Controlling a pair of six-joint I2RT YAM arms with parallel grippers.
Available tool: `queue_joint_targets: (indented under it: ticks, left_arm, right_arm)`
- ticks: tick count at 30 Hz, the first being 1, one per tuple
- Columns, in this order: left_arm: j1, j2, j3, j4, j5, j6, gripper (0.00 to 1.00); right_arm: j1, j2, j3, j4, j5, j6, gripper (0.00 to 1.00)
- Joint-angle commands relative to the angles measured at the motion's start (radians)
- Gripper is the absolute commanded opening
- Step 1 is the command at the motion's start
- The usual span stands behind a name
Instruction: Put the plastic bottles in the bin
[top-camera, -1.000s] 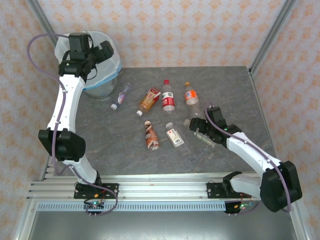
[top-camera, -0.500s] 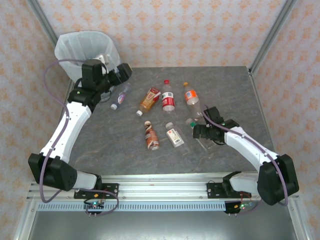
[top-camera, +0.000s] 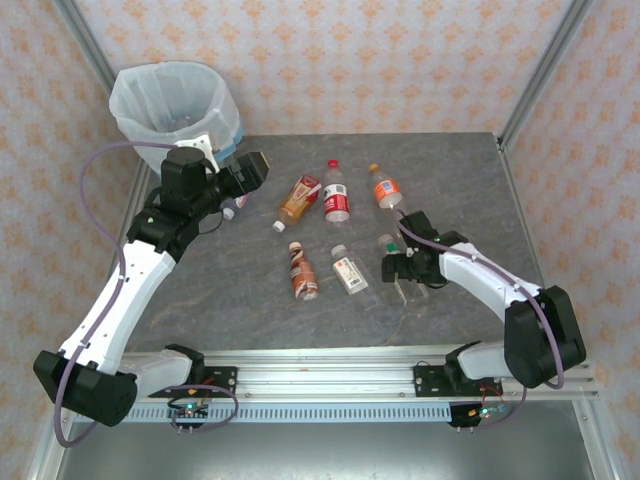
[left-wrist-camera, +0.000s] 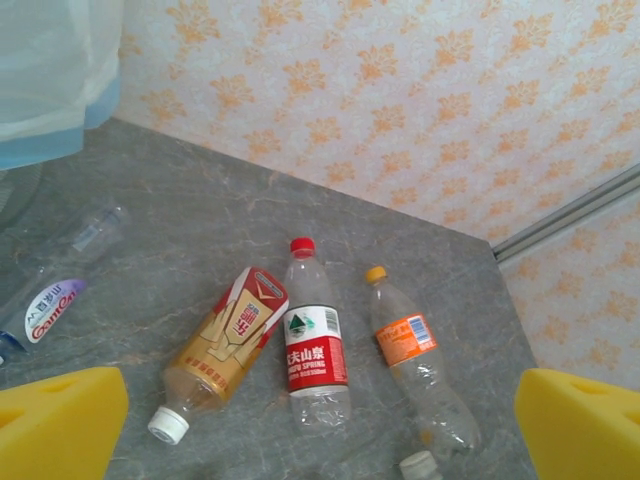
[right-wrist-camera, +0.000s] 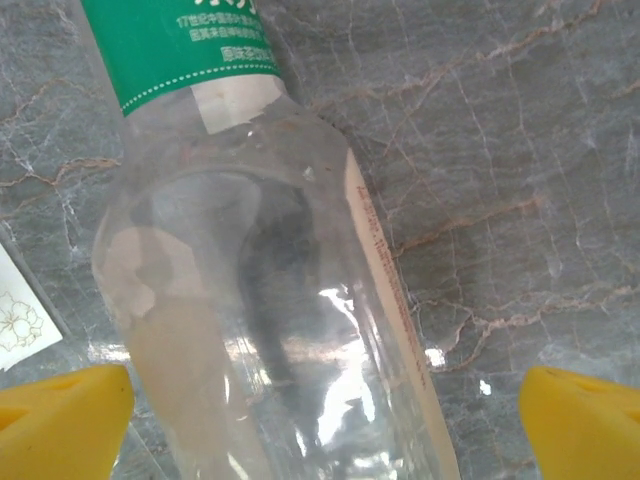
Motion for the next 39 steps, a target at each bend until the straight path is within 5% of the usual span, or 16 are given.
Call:
queue_joint_targets:
  ticks: [1,9,17,27,39]
  left_arm:
    - [0.002,-0.005,-0.014,-0.036,-0.045,0.030,1.00]
    - [0.001,0.016,-0.032,-0.032,-0.078,0.030,1.00]
    - [0.001,0.052,-0.026,-0.039,-0.082,0.027,1.00]
    - [0.002,0.076,-0.027,-0.046,-0.087,0.023,1.00]
    - [0.001,0.085,-0.039,-0.049,-0.115,0.016,1.00]
  right_arm:
    - [0.002,0.011,0.024,-0.106,-0.021,0.068,0.99]
    - [0.016,-0.049,-0.072,-0.098,-0.075,0.145,0.99]
    - [0.100,-0.057,-0.102,-0.071,0.078,0.220,0.92]
    - [0.129,-0.042,-0.127,0.040,0.025,0.200,0.89]
    - [0.132,-0.100,-0.148,0.065,0.027,0.166,0.64]
